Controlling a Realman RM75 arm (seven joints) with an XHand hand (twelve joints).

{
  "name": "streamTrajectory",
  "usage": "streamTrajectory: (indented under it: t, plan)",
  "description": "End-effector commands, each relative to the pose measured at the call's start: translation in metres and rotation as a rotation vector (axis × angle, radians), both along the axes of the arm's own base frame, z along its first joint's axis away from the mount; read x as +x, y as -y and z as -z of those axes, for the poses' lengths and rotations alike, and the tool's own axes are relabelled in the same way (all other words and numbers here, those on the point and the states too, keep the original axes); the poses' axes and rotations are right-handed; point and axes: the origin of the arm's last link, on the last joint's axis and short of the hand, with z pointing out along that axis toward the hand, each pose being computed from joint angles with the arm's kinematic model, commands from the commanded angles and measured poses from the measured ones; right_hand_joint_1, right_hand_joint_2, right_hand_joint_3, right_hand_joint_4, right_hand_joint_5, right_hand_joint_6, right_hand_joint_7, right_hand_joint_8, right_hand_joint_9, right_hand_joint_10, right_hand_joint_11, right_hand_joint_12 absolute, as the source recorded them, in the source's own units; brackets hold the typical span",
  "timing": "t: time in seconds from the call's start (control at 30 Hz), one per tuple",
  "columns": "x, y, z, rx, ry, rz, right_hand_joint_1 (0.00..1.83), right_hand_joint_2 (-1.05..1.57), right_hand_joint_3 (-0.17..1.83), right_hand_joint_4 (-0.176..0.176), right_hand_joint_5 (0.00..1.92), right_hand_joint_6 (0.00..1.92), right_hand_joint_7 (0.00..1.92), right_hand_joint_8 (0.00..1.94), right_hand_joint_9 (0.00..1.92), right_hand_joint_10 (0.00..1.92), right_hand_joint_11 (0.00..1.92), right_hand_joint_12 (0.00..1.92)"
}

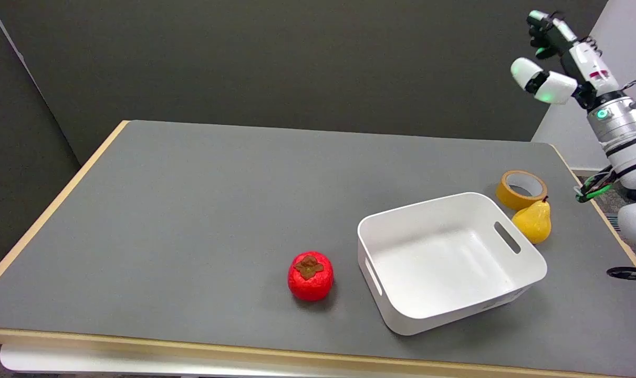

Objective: Pick up the yellow tape.

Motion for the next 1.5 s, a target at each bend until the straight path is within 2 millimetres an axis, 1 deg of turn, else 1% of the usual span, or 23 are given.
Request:
streamTrajectory:
  t: [0.03,0.1,0.17,0.27,0.33,0.37,0.4,0.47,0.57,0.63,0.73,0.83,0.9,0.97,1.0,1.03,1.23,1.4,1.5]
  plan:
    - [-0.03,0.011,-0.015,-0.261,-0.203,0.607,0.3,0.56,0.92,0.082,0.09,0.32,0.14,0.25,0.11,0.56,0.05,1.18]
    - [-0.031,0.01,-0.014,-0.277,-0.228,0.655,0.4,0.55,1.0,0.077,0.06,0.31,0.09,0.26,0.03,0.6,0.11,0.98]
    - [-0.035,0.008,-0.015,-0.296,-0.261,0.713,0.3,0.53,0.96,0.069,0.07,0.25,0.09,0.19,0.03,0.55,0.06,1.03]
    - [-0.042,0.005,-0.019,-0.33,-0.353,0.798,0.29,0.56,0.88,0.064,0.03,0.29,0.05,0.22,0.03,0.5,0.0,1.11]
    - [-0.047,-0.001,-0.028,-0.388,-0.456,0.881,0.27,0.52,0.91,0.058,0.02,0.22,0.03,0.17,0.01,0.44,0.0,1.04]
    - [-0.047,0.0,-0.024,-0.381,-0.468,0.89,0.38,0.49,0.93,0.051,0.06,0.14,0.07,0.06,0.02,0.35,0.03,0.95]
    - [-0.048,-0.001,-0.024,-0.394,-0.489,0.91,0.43,0.48,0.94,0.045,0.07,0.1,0.08,0.01,0.03,0.29,0.05,0.91]
    - [-0.047,-0.003,-0.025,-0.413,-0.513,0.931,0.3,0.51,0.9,0.036,0.01,0.16,0.01,0.1,0.0,0.29,0.01,0.97]
    - [-0.042,-0.006,-0.021,-0.431,-0.576,0.958,0.28,0.51,0.88,0.029,0.0,0.13,0.0,0.07,0.0,0.24,0.0,0.98]
    - [-0.034,-0.011,-0.018,-0.455,-0.644,0.959,0.28,0.5,0.88,0.024,0.0,0.11,0.0,0.07,0.0,0.23,0.0,0.98]
    - [-0.022,-0.021,-0.013,-0.474,-0.694,0.945,0.25,0.5,0.9,0.025,0.0,0.14,0.02,0.18,0.0,0.3,0.0,0.98]
    - [-0.015,-0.028,-0.009,-0.479,-0.69,0.93,0.21,0.47,0.89,0.035,0.04,0.13,0.08,0.26,0.01,0.41,0.0,1.07]
    - [-0.012,-0.033,-0.001,-0.47,-0.697,0.921,0.2,0.48,0.89,0.036,0.05,0.15,0.11,0.29,0.02,0.49,0.0,1.11]
    - [-0.009,-0.036,0.004,-0.466,-0.705,0.913,0.21,0.5,0.88,0.042,0.04,0.2,0.15,0.29,0.03,0.55,0.0,1.18]
    - [-0.009,-0.038,0.006,-0.462,-0.711,0.916,0.22,0.51,0.86,0.041,0.03,0.24,0.16,0.28,0.03,0.56,0.0,1.19]
    - [-0.011,-0.04,0.007,-0.457,-0.714,0.92,0.22,0.52,0.85,0.04,0.03,0.27,0.18,0.27,0.03,0.56,0.0,1.2]
    - [-0.028,-0.045,0.014,-0.422,-0.696,0.962,0.22,0.5,0.88,0.044,0.06,0.25,0.19,0.29,0.05,0.59,0.01,1.23]
    - [-0.043,-0.045,0.016,-0.398,-0.658,0.992,0.22,0.5,0.88,0.044,0.06,0.25,0.19,0.29,0.05,0.59,0.01,1.23]
    - [-0.054,-0.042,0.019,-0.366,-0.637,1.016,0.21,0.5,0.88,0.045,0.06,0.25,0.18,0.28,0.05,0.59,0.01,1.23]
